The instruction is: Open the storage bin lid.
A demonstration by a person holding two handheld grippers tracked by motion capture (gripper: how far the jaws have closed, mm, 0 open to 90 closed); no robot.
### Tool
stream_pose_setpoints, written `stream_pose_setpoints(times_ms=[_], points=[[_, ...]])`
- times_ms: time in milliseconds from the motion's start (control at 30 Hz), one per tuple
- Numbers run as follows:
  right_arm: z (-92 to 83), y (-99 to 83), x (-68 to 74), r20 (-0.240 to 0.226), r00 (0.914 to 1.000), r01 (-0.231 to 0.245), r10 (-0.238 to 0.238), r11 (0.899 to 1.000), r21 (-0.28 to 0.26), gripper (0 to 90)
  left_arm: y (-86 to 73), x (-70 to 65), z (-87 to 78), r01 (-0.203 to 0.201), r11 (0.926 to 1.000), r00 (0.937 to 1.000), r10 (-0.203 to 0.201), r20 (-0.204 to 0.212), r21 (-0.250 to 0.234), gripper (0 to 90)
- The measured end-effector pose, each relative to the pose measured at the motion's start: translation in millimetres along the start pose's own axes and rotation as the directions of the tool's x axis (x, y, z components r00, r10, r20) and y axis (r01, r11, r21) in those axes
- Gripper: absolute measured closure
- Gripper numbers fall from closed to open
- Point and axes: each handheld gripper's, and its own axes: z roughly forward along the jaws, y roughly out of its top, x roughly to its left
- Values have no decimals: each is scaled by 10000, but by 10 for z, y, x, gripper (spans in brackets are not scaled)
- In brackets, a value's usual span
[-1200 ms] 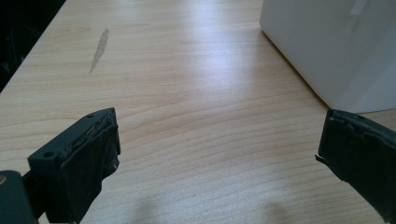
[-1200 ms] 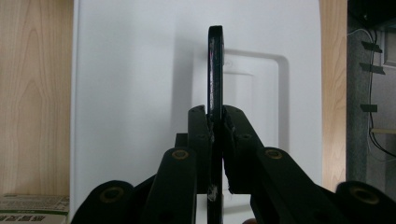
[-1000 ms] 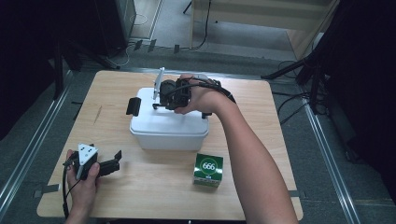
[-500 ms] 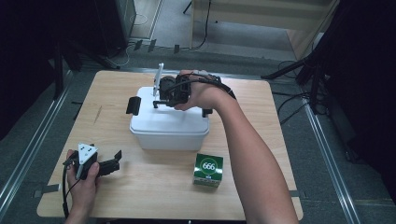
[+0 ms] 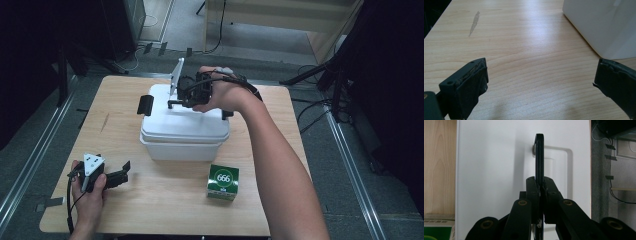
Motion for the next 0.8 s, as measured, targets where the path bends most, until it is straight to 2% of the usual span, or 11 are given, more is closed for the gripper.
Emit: stream_pose_setpoints(times_ms=[100, 200, 267, 333, 567, 800], points=[[-68, -53, -16, 92, 9999, 47, -46, 10000, -35, 859, 0, -1, 2, 5, 10000, 10000, -5, -8, -10, 0], [-157, -154, -22, 198, 9997, -132, 131, 9999, 48, 859, 0, -2, 1, -6, 10000, 10000, 6, 3, 1, 0], [-169, -172, -30, 215, 9998, -44, 43, 10000, 21, 859, 0, -2, 1, -7, 10000, 10000, 7, 1, 2, 0], [-217, -232, -27, 275, 9994, -221, 219, 9997, 88, 859, 0, -3, 1, -15, 10000, 10000, 15, -2, 0, 0], [-334, -406, -31, 416, 9989, -239, 234, 9996, 122, 859, 0, -3, 1, -13, 10000, 10000, 13, -6, 0, 0], [-436, -602, -22, 535, 9973, -520, 508, 9984, 203, 859, -1, -2, 0, -11, 10000, 10000, 11, -3, -2, 0]])
